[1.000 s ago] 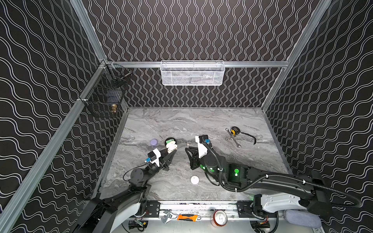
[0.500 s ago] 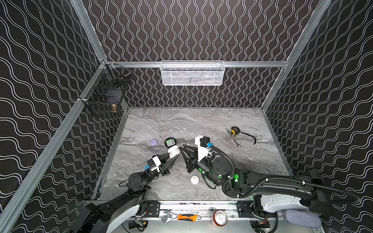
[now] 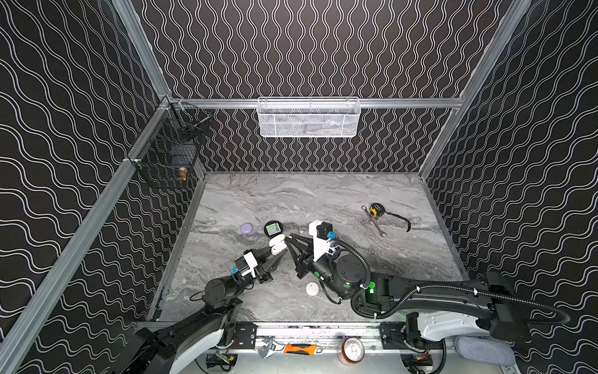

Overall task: Insert wireless bluetooth earbuds into charging case
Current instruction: Insert the wireless bluetooth earbud into the charging case.

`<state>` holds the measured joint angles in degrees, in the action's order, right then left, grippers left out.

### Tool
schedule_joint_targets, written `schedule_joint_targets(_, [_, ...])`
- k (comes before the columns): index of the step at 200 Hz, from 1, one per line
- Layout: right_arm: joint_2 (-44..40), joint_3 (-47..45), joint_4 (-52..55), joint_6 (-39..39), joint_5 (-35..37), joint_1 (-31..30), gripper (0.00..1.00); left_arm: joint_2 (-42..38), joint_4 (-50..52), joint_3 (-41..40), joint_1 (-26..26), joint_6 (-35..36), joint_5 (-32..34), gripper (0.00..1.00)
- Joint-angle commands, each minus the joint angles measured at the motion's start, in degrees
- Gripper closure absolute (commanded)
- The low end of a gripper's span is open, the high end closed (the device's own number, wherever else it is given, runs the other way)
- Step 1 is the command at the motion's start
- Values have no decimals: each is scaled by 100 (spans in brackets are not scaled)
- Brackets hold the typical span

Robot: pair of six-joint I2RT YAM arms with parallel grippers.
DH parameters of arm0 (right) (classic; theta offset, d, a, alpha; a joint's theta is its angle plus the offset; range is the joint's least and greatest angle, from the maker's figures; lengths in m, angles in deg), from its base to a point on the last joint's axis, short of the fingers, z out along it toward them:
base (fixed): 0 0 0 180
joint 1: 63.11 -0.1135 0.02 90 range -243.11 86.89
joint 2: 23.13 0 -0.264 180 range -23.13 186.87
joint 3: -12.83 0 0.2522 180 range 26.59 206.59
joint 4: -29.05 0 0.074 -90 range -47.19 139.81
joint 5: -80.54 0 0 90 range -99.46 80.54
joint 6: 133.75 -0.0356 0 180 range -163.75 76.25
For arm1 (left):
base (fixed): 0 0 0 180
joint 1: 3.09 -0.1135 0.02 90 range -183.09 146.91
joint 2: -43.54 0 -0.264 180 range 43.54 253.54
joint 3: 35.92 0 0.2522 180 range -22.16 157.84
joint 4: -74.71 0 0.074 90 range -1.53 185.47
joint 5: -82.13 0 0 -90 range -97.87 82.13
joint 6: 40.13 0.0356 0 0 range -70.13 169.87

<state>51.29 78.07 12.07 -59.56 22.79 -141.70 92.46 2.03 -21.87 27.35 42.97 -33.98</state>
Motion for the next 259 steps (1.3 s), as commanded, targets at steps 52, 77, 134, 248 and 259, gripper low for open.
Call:
schedule_joint_targets(52, [223,-20,-801,399,106,-3,81,-1,-234,-298,12,61,-31,100])
schedule_joint_targets(77, [339,-16,-938,486,198,1,81,-66,-161,-311,20,83,-10,100])
schedule_joint_targets(134, [488,-243,-1425,882,465,-4,81,-52,-143,-306,16,70,31,100])
schedule_joint_targets(248, [702,-262,-1239,941,736,-53,81,-247,92,-311,19,108,189,100])
schedule_joint_targets(259, [682,-283,-1207,939,752,-74,76,-269,159,-296,19,110,212,100])
